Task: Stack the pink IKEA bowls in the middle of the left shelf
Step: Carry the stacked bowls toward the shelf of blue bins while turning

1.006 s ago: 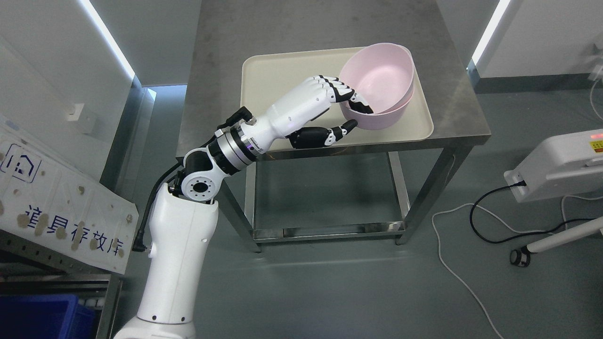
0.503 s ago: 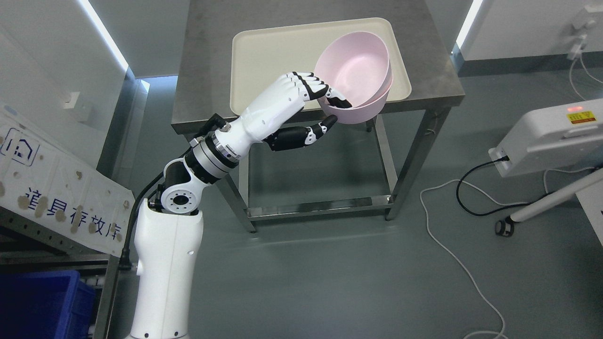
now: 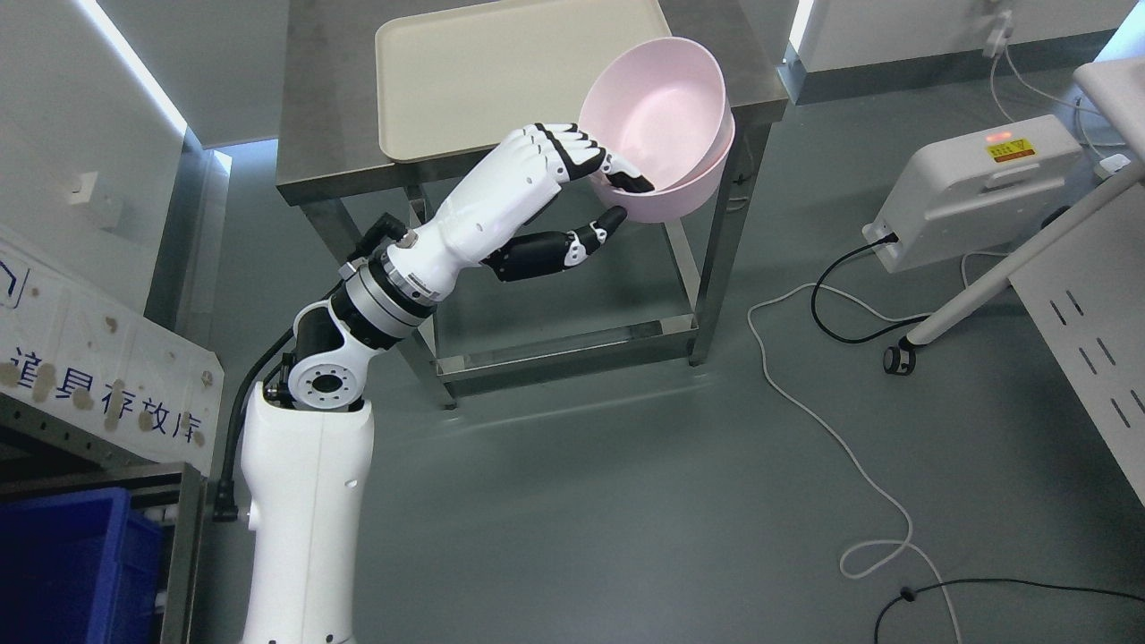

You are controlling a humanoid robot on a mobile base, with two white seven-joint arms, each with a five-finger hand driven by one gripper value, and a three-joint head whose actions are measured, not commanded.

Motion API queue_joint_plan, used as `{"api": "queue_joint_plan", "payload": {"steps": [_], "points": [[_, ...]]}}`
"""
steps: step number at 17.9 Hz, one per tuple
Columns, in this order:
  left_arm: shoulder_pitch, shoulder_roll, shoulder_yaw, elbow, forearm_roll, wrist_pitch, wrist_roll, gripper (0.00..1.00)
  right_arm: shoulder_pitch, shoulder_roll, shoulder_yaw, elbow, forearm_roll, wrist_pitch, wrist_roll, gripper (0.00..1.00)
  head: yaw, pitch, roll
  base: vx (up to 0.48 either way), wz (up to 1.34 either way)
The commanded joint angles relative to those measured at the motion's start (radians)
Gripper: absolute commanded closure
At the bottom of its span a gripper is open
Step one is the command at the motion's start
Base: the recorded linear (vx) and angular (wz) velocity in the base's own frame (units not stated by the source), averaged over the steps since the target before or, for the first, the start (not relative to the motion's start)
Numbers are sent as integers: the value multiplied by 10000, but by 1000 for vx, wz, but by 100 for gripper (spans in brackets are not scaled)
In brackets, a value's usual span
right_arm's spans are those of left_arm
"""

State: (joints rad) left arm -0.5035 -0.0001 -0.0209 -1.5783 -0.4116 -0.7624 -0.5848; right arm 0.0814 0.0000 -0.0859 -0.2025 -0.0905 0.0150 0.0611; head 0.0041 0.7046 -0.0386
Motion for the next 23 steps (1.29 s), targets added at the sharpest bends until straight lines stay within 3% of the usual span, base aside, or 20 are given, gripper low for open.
{"api": "queue_joint_plan", "payload": {"steps": [1,11,19,23], "points": [[4,175,117,-554,158,92,19,99,-1,-174,0,0,0,4,2,0,0,0,0,-249,61],[-226,175,225,-554,373,261,4,99,-1,-174,0,0,0,4,2,0,0,0,0,-316,199],[-3199,175,-648,-478,512,2176,4,99,-1,-174,0,0,0,4,2,0,0,0,0,-319,230],[-3984,175,-680,-431,237,2731,-285,99,-1,-174,0,0,0,4,2,0,0,0,0,-307,270]]}}
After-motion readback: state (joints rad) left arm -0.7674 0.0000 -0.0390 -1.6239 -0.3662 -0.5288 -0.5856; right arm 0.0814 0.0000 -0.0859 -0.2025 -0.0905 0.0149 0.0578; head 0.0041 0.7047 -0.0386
